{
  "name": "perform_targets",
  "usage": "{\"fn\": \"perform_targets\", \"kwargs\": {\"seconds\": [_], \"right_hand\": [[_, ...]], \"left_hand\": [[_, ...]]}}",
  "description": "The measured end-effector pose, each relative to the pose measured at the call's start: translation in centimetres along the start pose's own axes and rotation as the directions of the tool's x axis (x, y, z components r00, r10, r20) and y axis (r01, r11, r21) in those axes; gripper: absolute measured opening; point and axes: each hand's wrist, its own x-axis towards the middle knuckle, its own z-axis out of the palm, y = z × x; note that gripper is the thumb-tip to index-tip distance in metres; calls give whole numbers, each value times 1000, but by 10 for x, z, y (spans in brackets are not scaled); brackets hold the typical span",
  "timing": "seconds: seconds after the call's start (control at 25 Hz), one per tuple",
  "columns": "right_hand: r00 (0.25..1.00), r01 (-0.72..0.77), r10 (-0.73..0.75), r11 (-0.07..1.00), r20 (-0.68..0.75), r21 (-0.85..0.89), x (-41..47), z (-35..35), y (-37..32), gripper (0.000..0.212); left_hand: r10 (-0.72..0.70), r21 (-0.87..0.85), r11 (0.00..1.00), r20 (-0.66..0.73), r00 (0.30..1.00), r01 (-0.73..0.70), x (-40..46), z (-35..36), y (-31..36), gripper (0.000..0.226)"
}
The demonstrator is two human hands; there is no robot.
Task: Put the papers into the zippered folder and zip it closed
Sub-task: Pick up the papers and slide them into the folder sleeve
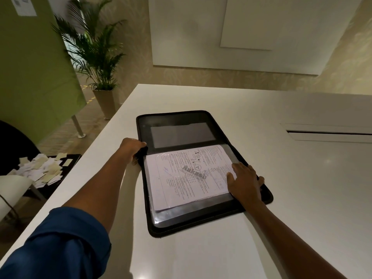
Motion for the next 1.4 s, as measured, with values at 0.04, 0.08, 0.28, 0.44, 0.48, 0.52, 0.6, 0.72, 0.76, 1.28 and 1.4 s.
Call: {"fn": "perform_targets", "kwargs": {"seconds": [0.04, 0.08, 0.28, 0.44, 0.48, 0.52, 0.6, 0.72, 0.76, 1.28, 1.4], "right_hand": [[1000, 0, 0, 1000, -6, 12, 0, 1, 1, 36], [1000, 2, -2, 1000, -13, 24, 1, 2, 2, 35], [998, 37, -34, 998, -55, 57, 3, 3, 5, 31], [994, 82, -77, 994, -72, 71, 10, 5, 8, 29], [992, 101, -95, 992, -80, 74, 13, 5, 10, 29], [990, 120, -114, 990, -85, 74, 16, 5, 11, 29], [986, 153, -147, 986, -81, 65, 23, 4, 14, 31], [976, 207, -204, 977, -70, 47, 34, 4, 17, 33], [973, 223, -220, 974, -63, 47, 38, 4, 17, 34], [981, 192, -192, 981, 33, -13, 74, -4, 28, 39], [986, 168, -168, 985, -2, 30, 72, -7, 29, 32]], "left_hand": [[22, 27, 999, 5, 1000, -22, 0, -1, 2, 32], [47, 59, 997, 6, 999, -47, 0, -2, 3, 30], [149, 46, 988, 15, 989, -150, -4, -8, 2, 20], [224, 96, 968, 81, 971, -231, -6, -17, -3, 37], [225, 100, 967, 100, 969, -235, -7, -20, -5, 45], [220, 103, 967, 117, 968, -232, -8, -23, -7, 53], [214, 113, 967, 134, 968, -230, -11, -29, -14, 61], [247, 130, 958, 83, 966, -256, -16, -30, -27, 59], [265, 137, 953, 45, 963, -269, -19, -28, -30, 58], [400, 301, 903, -323, 857, -308, -52, 7, -35, 48], [393, 262, 914, -380, 837, -310, -61, 16, -37, 41]]}}
